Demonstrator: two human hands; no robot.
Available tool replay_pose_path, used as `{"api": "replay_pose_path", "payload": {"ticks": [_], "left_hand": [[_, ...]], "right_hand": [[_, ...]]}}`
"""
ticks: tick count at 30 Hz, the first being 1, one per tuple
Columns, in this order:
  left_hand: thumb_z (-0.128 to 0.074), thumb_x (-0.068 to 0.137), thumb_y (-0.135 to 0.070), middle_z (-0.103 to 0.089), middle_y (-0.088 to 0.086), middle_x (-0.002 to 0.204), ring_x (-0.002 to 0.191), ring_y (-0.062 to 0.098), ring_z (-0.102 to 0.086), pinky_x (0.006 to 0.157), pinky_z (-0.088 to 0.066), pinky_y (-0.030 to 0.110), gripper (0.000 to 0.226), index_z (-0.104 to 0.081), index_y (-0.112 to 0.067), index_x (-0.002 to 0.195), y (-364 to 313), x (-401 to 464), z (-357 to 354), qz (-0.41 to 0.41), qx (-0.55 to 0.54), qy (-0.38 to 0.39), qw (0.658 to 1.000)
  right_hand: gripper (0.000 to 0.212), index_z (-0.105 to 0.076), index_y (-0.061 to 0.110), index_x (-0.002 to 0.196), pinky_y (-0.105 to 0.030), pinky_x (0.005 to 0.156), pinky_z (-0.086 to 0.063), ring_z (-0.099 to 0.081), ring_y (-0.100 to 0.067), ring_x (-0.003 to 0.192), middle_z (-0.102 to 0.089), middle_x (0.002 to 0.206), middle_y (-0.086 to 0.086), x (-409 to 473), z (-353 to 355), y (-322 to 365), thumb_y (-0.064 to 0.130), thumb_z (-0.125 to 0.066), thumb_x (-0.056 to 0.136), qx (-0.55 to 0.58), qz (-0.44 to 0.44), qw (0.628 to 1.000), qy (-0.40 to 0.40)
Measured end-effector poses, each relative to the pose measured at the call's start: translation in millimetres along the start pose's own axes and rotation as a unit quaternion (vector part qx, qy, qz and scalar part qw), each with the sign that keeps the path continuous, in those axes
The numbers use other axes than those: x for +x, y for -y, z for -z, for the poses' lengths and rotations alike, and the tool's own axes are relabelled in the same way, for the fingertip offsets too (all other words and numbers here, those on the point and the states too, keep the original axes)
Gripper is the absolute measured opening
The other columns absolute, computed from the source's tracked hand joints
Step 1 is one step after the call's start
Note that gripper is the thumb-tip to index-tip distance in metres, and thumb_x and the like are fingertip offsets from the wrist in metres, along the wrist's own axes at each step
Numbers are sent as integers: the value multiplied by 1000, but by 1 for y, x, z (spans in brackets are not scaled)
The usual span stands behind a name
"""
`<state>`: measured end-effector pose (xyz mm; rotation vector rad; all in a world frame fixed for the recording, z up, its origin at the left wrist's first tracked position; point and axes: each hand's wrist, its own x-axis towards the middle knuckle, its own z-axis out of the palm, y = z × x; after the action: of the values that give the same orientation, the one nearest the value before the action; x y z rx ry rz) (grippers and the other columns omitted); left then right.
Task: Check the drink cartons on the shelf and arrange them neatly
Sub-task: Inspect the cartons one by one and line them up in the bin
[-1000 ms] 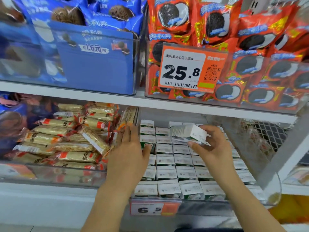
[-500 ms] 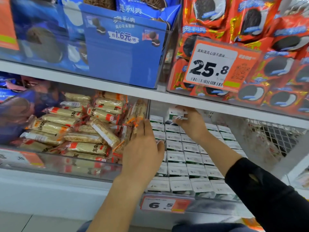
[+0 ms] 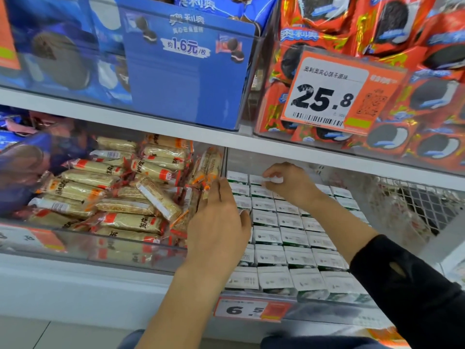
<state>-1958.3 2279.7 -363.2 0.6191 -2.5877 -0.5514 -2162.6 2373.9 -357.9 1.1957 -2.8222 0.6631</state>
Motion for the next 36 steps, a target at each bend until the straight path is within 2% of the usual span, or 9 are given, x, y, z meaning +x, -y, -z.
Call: {"api": "replay_pose_path", "payload": {"ticks": [4, 9, 15, 18, 24, 29, 31, 33, 36], "left_hand": [[-45, 96, -43, -15, 8, 160, 139, 23, -35, 98, -44, 32, 75, -8, -9, 152, 0, -1, 0, -1, -6, 0, 1000], [-46, 96, -43, -16, 8, 159, 139, 23, -35, 97, -45, 32, 76, -9, -9, 152, 0, 0, -1, -3, -8, -2, 1000], [-47, 96, -42, -16, 8, 159, 137, 24, -37, 95, -45, 32, 75, -8, -10, 152, -1, 0, 0, 6, -1, 6, 1000], [-46, 96, -42, -15, 8, 159, 138, 24, -36, 99, -43, 33, 75, -7, -10, 152, -2, 0, 1, 7, 8, 11, 1000], [-44, 97, -44, -14, 9, 160, 139, 23, -35, 100, -43, 32, 76, -5, -10, 152, -2, -1, 2, 6, 20, 17, 1000], [-44, 96, -47, -14, 7, 160, 139, 23, -35, 101, -44, 34, 78, -4, -11, 152, -1, -1, 2, 6, 16, 28, 999], [-43, 95, -49, -12, 5, 160, 141, 23, -31, 103, -43, 35, 77, -5, -12, 153, -3, -1, 5, 18, 14, 38, 999], [-44, 95, -47, -13, 5, 159, 143, 25, -23, 112, -33, 35, 73, -14, -12, 152, -6, -3, 9, 9, 41, 17, 999], [-54, 92, -32, -35, 8, 151, 135, 25, -34, 109, -33, 35, 53, -45, -11, 140, -13, -9, 16, -54, 0, -97, 994]], "right_hand": [[19, -63, 31, 95, -25, 86, -44, -55, -12, 104, -59, 103, 9, 0, 6, -2, 35, -74, 79, 5, -51, 993, 107], [28, -64, 25, 107, -25, 83, -42, -54, -16, 104, -56, 111, 3, 4, 5, 8, 35, -71, 82, -51, -43, 992, 103], [46, -57, 22, 126, -30, 97, -41, -45, -21, 120, -47, 130, -3, 12, 10, 27, 42, -65, 86, -144, -25, 977, 155], [50, -56, 19, 128, -36, 100, -41, -43, -23, 122, -44, 132, -6, 14, 7, 29, 45, -64, 86, -148, -25, 977, 154], [46, -48, 10, 135, -33, 108, -32, -36, -24, 131, -41, 140, -9, -5, -5, 19, 34, -52, 96, -86, 9, 993, 77], [42, -47, 9, 134, -40, 90, -45, -53, -32, 112, -57, 125, -17, -34, 11, 20, 32, -47, 99, 57, -6, 995, -81], [36, -50, 13, 128, -34, 79, -48, -59, -23, 98, -62, 111, -10, -57, 17, 21, 33, -46, 98, 188, -43, 965, -177], [19, -56, 20, 112, -27, 74, -53, -62, -5, 84, -62, 98, 5, -78, 20, 24, 31, -49, 97, 347, -99, 904, -229], [14, -64, 20, 88, -19, 60, -56, -65, -4, 71, -66, 84, 3, -104, 24, 23, 26, -54, 96, 517, -181, 810, -209]]}}
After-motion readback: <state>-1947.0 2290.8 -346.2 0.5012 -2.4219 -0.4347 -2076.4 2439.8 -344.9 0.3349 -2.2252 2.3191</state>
